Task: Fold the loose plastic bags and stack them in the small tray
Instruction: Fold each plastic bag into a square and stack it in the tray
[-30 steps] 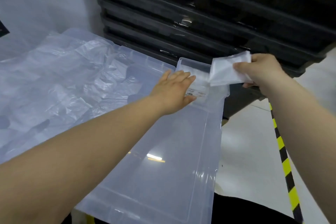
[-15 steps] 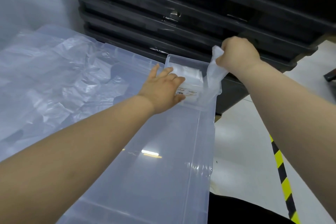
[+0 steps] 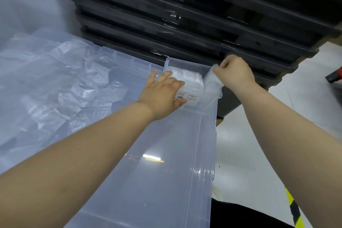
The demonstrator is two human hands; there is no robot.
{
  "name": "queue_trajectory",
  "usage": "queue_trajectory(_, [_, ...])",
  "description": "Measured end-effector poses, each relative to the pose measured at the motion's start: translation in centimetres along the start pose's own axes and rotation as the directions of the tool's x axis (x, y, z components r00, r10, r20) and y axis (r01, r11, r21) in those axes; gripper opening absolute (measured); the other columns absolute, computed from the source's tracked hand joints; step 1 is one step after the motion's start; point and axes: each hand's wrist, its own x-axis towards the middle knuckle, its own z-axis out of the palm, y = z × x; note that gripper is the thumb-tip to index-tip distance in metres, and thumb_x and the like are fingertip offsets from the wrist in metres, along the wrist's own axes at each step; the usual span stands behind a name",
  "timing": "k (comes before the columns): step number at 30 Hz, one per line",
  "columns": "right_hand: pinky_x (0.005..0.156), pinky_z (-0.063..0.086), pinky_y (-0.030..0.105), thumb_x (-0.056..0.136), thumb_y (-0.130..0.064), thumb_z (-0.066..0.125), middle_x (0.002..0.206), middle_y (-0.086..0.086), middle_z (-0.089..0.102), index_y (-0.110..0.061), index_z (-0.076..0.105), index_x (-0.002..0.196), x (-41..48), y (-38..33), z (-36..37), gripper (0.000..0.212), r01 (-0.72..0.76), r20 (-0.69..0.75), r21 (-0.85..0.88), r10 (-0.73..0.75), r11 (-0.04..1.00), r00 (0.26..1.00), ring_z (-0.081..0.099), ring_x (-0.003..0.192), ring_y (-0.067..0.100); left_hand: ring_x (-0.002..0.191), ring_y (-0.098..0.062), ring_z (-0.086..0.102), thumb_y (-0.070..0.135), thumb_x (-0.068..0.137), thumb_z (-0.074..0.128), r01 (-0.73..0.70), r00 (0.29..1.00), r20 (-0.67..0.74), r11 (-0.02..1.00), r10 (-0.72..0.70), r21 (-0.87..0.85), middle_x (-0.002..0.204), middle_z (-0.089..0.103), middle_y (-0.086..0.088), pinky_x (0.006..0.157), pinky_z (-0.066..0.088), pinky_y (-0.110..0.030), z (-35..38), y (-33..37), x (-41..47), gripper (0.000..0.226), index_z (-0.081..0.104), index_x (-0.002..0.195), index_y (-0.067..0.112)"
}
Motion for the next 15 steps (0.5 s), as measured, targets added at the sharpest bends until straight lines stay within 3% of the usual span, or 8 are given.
queue_trajectory(2, [0.068,0.038,0.031,0.090,-0.025,0.052,0.076,0.001,0.052,-0.019,0.046,0.069,0.0,0.1,0.1,0.022,-0.004,0.023,-0.014,0.004,1.000,1.000,0.049,0.078,0.020,0.143,-0.014,0.003,0.046,0.096,0.033,0.005,1.000,0.000,1.000,-0.005,-0.007,0.149,0.029,0.002,0.114,-0.007,-0.039,0.0,0.0,0.0,0.055,0.024,0.145,0.022])
queue_trajectory(5, [0.066,0.036,0.029,0.090,-0.027,0.054,0.085,0.002,0.057,-0.018,0.059,0.082,0.0,-0.3,0.7,0.013,-0.039,0.038,-0.081,0.042,0.996,0.998,0.050,0.078,0.019,0.143,-0.014,0.002,0.046,0.096,0.033,0.007,1.000,-0.001,1.000,-0.007,-0.005,0.149,0.029,0.002,0.114,-0.007,-0.039,0.1,0.1,0.1,0.055,0.024,0.145,0.022])
queue_trajectory(8, [0.065,0.035,0.029,0.090,-0.031,0.054,0.081,0.002,0.056,-0.015,0.063,0.089,-0.1,-0.4,0.8,0.018,-0.048,0.007,-0.136,0.050,0.990,0.999,0.049,0.075,0.019,0.143,-0.015,0.003,0.047,0.096,0.033,0.003,1.000,-0.003,1.000,-0.003,0.002,0.149,0.028,0.002,0.114,-0.007,-0.039,0.2,0.0,0.1,0.056,0.023,0.145,0.022])
queue_trajectory(15, [0.066,0.036,0.028,0.092,-0.027,0.051,0.078,-0.005,0.051,-0.015,0.057,0.098,-3.0,-0.9,-0.8,0.015,0.129,-0.207,0.044,-0.118,0.991,0.971,0.049,0.075,0.014,0.143,-0.014,-0.002,0.045,0.096,0.035,-0.008,0.999,-0.033,1.000,0.007,-0.025,0.156,0.006,0.001,0.113,-0.009,-0.034,-0.3,0.1,-1.8,0.061,0.012,0.148,0.023])
